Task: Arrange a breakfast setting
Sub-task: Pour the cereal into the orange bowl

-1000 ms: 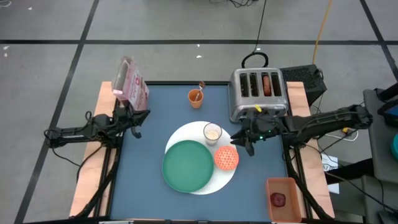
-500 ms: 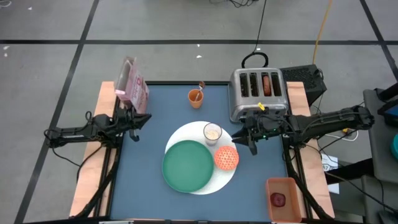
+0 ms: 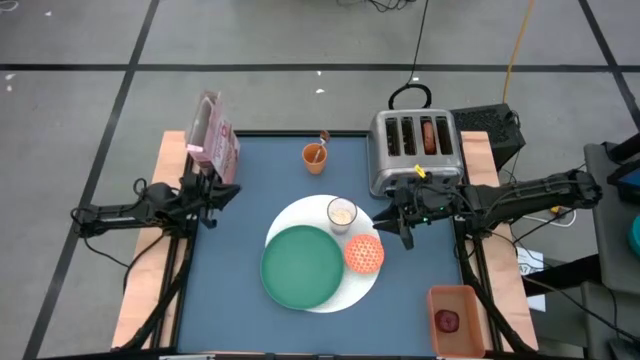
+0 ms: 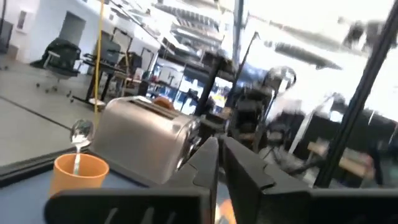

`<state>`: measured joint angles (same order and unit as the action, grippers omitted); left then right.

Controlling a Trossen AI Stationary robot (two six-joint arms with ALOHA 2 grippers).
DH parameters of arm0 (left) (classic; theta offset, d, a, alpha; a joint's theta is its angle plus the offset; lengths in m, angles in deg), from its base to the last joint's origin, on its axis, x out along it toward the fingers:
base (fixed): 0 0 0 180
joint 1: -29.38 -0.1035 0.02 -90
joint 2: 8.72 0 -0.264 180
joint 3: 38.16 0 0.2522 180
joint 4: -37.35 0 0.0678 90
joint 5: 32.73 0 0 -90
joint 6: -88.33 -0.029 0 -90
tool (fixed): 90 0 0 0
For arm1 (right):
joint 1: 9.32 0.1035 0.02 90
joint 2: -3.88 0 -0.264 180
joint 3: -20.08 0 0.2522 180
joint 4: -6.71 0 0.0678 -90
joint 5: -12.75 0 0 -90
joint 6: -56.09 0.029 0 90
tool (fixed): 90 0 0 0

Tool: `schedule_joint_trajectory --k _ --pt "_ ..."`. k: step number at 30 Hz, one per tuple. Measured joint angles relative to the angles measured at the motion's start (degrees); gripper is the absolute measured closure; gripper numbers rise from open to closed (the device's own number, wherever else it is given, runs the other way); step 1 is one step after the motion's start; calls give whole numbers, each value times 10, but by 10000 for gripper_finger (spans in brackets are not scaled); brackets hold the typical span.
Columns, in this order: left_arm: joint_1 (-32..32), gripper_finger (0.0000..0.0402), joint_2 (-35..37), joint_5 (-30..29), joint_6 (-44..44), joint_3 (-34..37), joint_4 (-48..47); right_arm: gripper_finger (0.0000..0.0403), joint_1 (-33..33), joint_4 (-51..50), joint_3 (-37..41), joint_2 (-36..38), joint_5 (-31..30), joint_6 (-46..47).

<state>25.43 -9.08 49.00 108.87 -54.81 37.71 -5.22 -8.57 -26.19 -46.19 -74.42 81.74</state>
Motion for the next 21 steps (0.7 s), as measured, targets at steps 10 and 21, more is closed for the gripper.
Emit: schedule_joint_trajectory --k 10,21 --pt "5 334 0 -58 16 0 8 282 0 0 0 0 0 2" --pt "6 334 0 -54 20 0 7 282 0 0 0 0 0 -10"
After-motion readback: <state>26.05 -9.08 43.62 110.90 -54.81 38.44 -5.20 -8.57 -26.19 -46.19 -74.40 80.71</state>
